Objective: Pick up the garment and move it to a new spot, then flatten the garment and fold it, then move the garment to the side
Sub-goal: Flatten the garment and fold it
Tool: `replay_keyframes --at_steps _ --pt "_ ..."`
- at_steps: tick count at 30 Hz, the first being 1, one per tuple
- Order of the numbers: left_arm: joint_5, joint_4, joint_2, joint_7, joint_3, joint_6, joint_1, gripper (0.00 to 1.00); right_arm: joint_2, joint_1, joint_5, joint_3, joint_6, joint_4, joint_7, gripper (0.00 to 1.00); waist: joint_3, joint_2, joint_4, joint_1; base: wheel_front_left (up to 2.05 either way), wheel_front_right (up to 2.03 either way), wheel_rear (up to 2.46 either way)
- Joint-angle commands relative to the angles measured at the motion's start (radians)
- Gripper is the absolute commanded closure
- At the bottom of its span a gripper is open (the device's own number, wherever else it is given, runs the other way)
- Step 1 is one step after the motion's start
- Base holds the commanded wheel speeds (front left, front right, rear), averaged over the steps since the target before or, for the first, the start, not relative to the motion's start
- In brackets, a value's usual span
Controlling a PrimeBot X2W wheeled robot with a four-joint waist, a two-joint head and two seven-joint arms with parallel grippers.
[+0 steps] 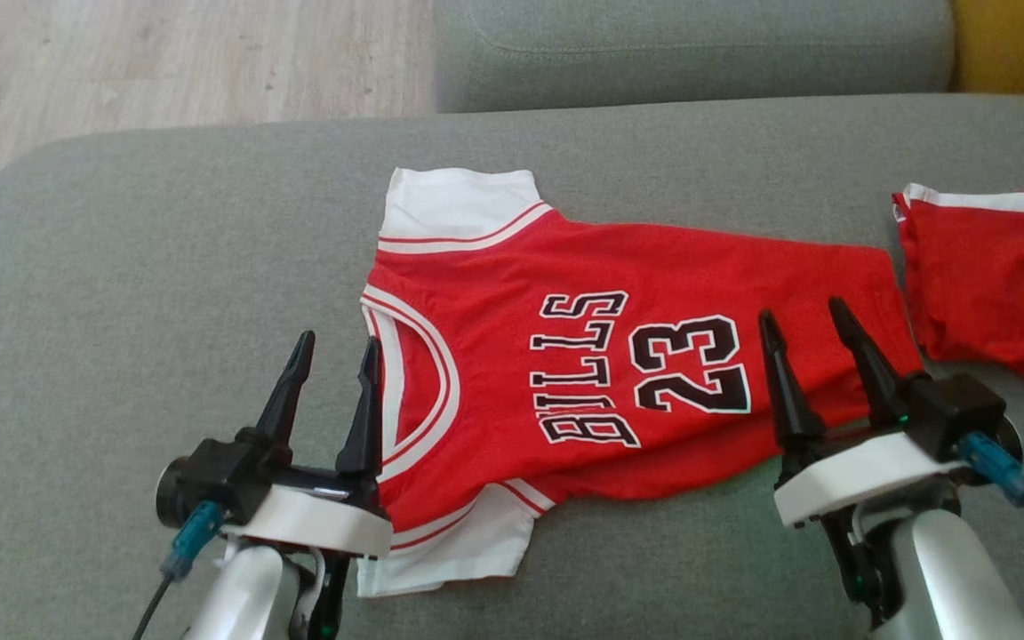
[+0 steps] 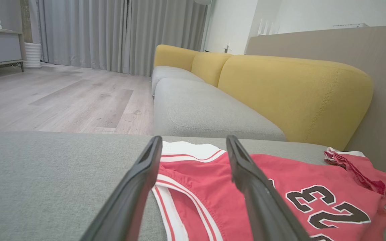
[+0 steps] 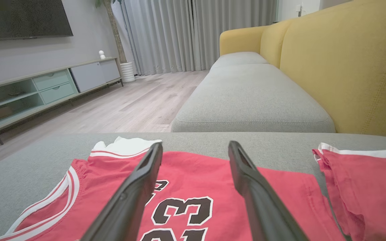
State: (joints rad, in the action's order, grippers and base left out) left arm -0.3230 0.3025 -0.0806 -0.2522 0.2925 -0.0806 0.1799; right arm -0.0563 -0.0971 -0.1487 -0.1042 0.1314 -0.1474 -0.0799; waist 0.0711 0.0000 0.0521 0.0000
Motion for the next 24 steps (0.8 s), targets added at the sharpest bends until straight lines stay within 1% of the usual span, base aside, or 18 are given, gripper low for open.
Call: replay_keyframes --at_steps 1,8,13,16,19,20,24 --pt "0.009 -0.034 -0.008 -0.010 -0.037 -0.002 0.053 0.00 0.005 -0.053 -0.005 -0.029 -0.001 0.029 -0.012 0.00 0.007 0.0000 -0.006 0.0000 0.00 0.00 0.00" --pt "0.012 -0.033 -0.010 -0.010 -0.030 -0.005 0.076 0.00 0.006 -0.082 -0.016 -0.030 -0.001 0.025 -0.026 0.00 0.033 0.0000 -0.019 0.0000 0.00 0.00 0.00" --pt "0.014 -0.030 -0.008 -0.009 -0.014 -0.010 0.093 0.00 0.006 -0.125 0.019 0.003 -0.001 0.009 -0.005 0.00 0.061 0.0000 0.000 0.0000 0.00 0.00 0.00" --pt "0.013 -0.025 -0.007 -0.009 -0.006 -0.012 0.103 0.00 0.005 -0.181 0.055 0.036 -0.001 -0.021 0.041 0.00 0.080 0.0000 0.020 0.0000 0.00 0.00 0.00" --pt "0.011 -0.019 -0.005 -0.009 0.002 -0.014 0.114 0.00 -0.004 -0.256 0.083 0.071 -0.001 -0.077 0.107 0.00 0.099 0.0000 0.045 0.0000 0.00 0.00 0.00" --pt "0.011 -0.019 -0.005 -0.009 0.002 -0.014 0.114 0.00 -0.004 -0.256 0.083 0.071 -0.001 -0.077 0.107 0.00 0.099 0.0000 0.045 0.0000 0.00 0.00 0.00" --pt "0.006 -0.010 0.000 -0.009 0.013 -0.017 0.130 0.00 -0.027 -0.368 0.115 0.129 -0.001 -0.217 0.234 0.00 0.125 0.0000 0.080 0.0000 0.00 0.00 0.00"
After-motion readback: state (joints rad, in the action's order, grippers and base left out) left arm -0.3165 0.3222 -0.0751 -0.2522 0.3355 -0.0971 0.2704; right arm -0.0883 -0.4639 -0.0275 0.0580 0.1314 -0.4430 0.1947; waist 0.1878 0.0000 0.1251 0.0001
